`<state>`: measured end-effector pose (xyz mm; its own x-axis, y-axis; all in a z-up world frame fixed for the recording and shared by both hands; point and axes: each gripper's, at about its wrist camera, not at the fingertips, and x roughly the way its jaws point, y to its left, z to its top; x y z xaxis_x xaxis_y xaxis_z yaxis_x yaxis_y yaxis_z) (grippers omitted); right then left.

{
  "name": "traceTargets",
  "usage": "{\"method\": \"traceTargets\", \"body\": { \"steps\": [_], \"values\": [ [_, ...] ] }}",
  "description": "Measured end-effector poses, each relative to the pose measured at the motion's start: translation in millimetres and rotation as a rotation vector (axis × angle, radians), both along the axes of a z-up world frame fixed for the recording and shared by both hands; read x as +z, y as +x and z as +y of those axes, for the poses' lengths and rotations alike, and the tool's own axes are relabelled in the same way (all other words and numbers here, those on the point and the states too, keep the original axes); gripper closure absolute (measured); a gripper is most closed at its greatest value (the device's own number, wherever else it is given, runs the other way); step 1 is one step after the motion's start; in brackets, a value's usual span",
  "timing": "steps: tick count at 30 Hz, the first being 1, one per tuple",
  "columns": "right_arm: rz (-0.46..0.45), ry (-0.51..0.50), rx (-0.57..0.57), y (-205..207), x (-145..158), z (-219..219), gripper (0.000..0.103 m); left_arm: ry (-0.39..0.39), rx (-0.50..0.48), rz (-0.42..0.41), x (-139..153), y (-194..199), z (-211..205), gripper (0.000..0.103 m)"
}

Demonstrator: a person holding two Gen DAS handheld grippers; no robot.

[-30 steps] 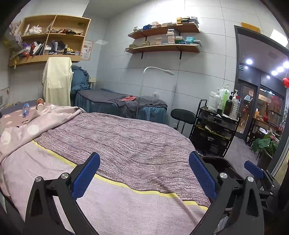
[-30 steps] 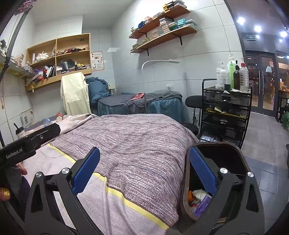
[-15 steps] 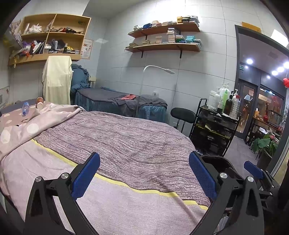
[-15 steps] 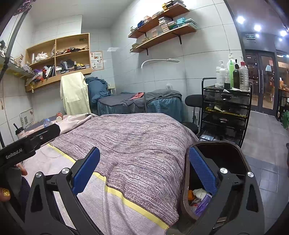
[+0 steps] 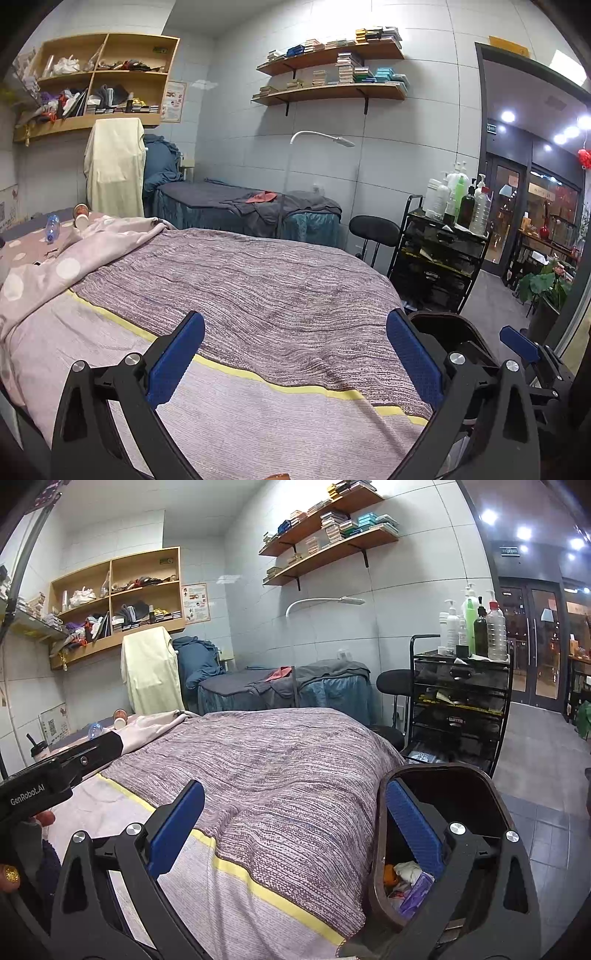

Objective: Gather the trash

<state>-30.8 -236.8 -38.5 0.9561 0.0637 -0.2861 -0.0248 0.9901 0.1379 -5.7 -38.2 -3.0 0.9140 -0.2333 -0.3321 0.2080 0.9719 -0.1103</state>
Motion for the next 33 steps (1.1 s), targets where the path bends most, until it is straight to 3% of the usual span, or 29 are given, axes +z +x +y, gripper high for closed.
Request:
{"method": "traceTargets", "body": {
  "steps": [33],
  "values": [
    [0.022, 0.008, -0.009, 3.3, -4.0, -1.5, 0.006, 0.052, 0.013, 0.047, -4.7, 3.2, -11.0, 0.006]
  ]
}}
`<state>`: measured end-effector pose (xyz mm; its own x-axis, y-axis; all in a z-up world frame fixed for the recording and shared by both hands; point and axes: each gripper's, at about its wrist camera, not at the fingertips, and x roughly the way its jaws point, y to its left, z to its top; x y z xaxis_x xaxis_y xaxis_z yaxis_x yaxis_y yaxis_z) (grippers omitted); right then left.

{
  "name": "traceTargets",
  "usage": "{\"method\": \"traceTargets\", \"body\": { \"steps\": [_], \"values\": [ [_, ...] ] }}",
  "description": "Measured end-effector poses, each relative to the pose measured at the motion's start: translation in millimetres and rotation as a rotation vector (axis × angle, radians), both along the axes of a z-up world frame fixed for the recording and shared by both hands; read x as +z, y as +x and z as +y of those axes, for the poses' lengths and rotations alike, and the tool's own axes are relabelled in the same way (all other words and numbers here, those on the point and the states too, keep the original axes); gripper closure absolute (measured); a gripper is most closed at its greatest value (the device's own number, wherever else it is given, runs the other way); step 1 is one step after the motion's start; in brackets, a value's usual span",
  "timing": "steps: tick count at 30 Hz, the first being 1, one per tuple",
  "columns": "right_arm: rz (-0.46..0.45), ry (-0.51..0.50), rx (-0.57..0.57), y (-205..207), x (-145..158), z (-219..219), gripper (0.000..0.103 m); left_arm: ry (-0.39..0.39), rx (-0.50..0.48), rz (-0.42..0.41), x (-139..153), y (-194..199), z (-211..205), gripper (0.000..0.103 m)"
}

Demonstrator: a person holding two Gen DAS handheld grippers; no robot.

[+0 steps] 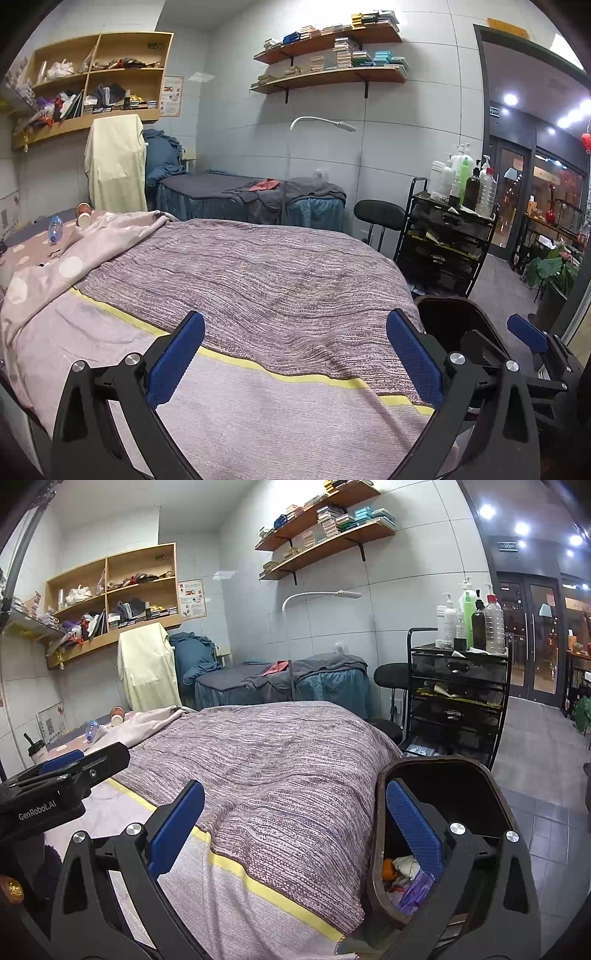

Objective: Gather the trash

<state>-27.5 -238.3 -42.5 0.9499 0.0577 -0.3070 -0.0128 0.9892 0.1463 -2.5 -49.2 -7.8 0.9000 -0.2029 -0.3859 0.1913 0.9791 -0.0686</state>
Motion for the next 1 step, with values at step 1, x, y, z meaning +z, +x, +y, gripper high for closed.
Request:
{"method": "traceTargets", "body": {
  "steps": [1],
  "values": [
    [0.0, 0.0, 0.0, 0.1, 0.0, -0.1, 0.006, 0.0, -0.001, 0.0, -0.2, -0.1, 0.2, 0.006]
  ]
}}
